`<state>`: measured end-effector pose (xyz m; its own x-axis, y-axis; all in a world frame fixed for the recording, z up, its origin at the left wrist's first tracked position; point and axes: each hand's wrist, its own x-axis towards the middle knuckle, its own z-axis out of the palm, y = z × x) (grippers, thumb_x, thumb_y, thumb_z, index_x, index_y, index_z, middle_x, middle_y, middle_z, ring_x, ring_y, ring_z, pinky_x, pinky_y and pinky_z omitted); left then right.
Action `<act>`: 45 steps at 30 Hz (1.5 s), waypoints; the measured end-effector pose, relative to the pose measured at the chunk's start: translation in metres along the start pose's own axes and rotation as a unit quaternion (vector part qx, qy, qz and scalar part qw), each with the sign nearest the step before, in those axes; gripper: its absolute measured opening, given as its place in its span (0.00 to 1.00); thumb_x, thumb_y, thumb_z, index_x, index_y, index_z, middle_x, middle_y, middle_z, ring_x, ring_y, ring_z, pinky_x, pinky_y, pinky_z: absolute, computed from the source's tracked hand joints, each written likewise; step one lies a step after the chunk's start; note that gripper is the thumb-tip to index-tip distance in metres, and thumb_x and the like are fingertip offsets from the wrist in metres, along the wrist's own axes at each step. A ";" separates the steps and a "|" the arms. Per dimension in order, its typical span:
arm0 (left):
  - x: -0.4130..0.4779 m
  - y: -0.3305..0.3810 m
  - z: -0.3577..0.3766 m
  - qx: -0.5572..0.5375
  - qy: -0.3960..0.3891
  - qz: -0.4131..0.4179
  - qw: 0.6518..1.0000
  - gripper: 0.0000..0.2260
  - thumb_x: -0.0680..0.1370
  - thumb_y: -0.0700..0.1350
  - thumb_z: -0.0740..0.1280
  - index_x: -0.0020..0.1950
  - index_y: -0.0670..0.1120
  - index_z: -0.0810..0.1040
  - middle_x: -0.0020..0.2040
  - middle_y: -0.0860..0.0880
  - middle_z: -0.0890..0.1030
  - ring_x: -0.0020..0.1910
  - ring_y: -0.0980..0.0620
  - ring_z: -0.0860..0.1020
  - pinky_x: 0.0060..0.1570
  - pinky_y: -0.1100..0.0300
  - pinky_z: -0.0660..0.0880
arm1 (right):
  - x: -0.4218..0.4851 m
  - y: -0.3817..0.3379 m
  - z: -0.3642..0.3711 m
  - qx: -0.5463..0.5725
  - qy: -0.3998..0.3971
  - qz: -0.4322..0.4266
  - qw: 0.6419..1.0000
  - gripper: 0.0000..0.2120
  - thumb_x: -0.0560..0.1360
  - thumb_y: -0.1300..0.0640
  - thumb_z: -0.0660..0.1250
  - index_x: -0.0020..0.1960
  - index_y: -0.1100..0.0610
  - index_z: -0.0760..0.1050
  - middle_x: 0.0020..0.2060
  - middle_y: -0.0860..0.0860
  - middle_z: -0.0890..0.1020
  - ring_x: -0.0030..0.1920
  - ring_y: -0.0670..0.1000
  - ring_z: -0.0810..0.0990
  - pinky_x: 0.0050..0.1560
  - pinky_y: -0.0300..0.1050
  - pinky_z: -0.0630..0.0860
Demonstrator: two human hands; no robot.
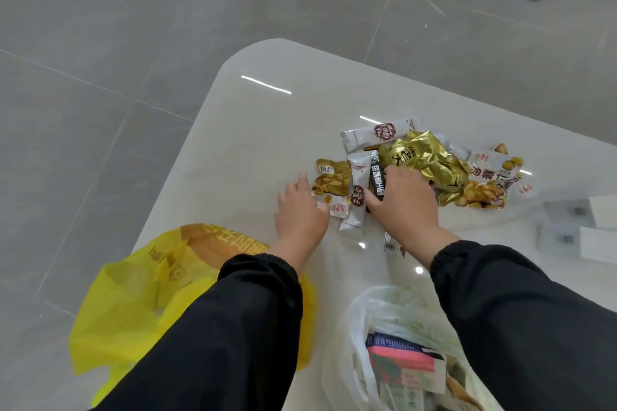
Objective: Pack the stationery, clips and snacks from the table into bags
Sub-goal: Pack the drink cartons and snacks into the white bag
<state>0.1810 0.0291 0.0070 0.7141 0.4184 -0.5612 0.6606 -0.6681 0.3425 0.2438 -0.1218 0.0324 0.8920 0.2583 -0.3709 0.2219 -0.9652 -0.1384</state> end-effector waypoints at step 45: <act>-0.010 0.039 -0.037 -0.181 -0.021 -0.060 0.981 0.10 0.71 0.50 0.73 0.36 0.50 0.74 0.35 0.53 0.78 0.35 0.51 0.79 0.38 0.58 0.78 | -0.005 -0.007 -0.037 0.200 -0.093 0.103 0.970 0.05 0.77 0.58 0.59 0.46 0.60 0.67 0.37 0.52 0.72 0.41 0.55 0.72 0.36 0.44 0.65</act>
<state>0.2081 0.0210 0.0541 0.6207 0.4494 -0.6425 0.7840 -0.3496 0.5129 0.2524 -0.1180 0.0688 0.8059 0.1010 -0.5834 -0.1576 -0.9132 -0.3759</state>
